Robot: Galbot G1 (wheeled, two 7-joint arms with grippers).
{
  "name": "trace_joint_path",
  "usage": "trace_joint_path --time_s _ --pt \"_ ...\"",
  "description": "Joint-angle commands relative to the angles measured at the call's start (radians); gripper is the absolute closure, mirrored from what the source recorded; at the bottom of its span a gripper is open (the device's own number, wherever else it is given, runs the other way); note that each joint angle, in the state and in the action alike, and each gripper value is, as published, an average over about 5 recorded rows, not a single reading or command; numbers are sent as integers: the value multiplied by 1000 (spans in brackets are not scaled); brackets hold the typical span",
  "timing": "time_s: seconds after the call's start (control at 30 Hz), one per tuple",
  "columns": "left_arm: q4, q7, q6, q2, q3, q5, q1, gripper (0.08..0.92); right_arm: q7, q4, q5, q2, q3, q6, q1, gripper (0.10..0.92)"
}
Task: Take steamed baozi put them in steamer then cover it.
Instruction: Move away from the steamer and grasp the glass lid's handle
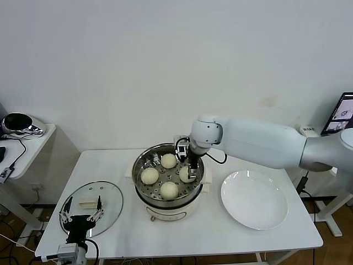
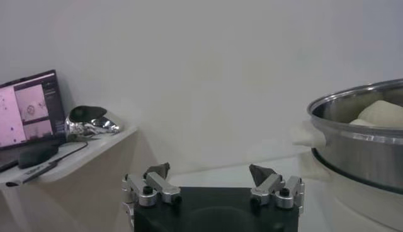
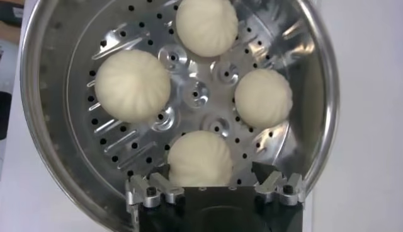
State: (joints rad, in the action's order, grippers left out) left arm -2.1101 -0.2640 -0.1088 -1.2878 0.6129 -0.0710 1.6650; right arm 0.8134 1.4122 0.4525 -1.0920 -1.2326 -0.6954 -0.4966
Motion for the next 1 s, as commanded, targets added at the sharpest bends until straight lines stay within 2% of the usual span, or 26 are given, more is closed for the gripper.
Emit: trace_joint_path --time_s 0.03,0.13,0.2,0.37,0.5,0.7,0.87,1.0 --pt "-1 3 1 2 2 -2 1 177 -254 185 154 169 185 60 40 203" --pt "-1 5 2 0 2 -3 0 177 -501 288 235 274 294 136 181 202" --pt "-5 12 5 0 2 -1 3 177 -647 329 228 337 419 245 359 202" --pt "-9 36 42 2 1 10 13 177 -812 364 118 391 806 556 839 203" --pt "-1 39 67 -10 -2 23 16 177 -827 377 -26 336 1151 728 1173 203" --pt "15 25 96 -24 -1 50 16 177 -732 378 -255 121 1645 830 1572 203" --pt "53 -4 119 -20 2 190 15 177 -657 418 -304 -92 1916 854 1766 203" --pt "114 -3 140 27 45 463 25 177 -633 450 -354 -192 2033 863 1879 203"
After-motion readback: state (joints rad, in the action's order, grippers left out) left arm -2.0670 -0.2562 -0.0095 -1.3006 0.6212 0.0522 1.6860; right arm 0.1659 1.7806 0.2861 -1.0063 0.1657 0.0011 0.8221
